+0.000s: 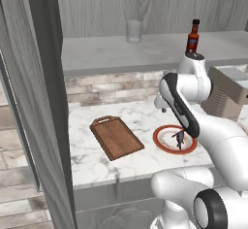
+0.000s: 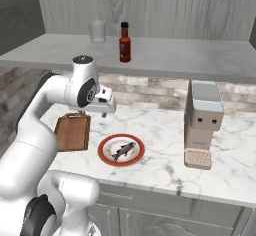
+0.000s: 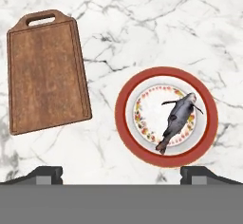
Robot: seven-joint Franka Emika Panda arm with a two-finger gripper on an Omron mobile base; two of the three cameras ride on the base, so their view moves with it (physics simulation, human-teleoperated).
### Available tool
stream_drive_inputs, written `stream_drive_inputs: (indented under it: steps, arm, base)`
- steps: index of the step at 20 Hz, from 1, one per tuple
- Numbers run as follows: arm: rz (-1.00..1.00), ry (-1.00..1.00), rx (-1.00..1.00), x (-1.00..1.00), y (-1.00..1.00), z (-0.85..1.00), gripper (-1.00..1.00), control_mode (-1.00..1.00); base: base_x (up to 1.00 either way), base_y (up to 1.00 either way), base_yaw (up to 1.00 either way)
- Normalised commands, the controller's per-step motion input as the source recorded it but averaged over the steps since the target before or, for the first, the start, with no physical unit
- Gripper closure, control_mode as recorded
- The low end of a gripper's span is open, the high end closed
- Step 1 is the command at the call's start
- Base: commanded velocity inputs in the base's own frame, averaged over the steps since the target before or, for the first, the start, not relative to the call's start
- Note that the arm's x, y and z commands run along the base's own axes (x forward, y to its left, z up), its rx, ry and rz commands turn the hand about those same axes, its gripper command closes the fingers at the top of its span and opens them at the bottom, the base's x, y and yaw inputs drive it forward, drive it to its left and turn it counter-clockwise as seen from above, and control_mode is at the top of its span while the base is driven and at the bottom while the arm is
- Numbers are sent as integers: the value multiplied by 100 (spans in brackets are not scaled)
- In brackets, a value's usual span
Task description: Pick the fish from the plate and place it on the cutting board. Then pick the condiment bottle from the cabinet and place it next to the cutting board.
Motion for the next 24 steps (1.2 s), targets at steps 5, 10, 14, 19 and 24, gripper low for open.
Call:
stream_drive_inputs:
  steps: [5, 10, 14, 19, 24]
  arm:
    - [-7, 0, 0, 0, -18, -23, -100, -100]
    - [-10, 0, 0, 0, -21, -22, -100, -100]
    - [-11, 0, 0, 0, -22, -24, -100, -100]
    - [-10, 0, 0, 0, -16, -21, -100, -100]
    - [-8, 0, 0, 0, -8, -17, -100, -100]
  base:
    - [0, 0, 0]
    - [0, 0, 0]
    - [0, 0, 0]
    - [0, 0, 0]
    - [0, 0, 0]
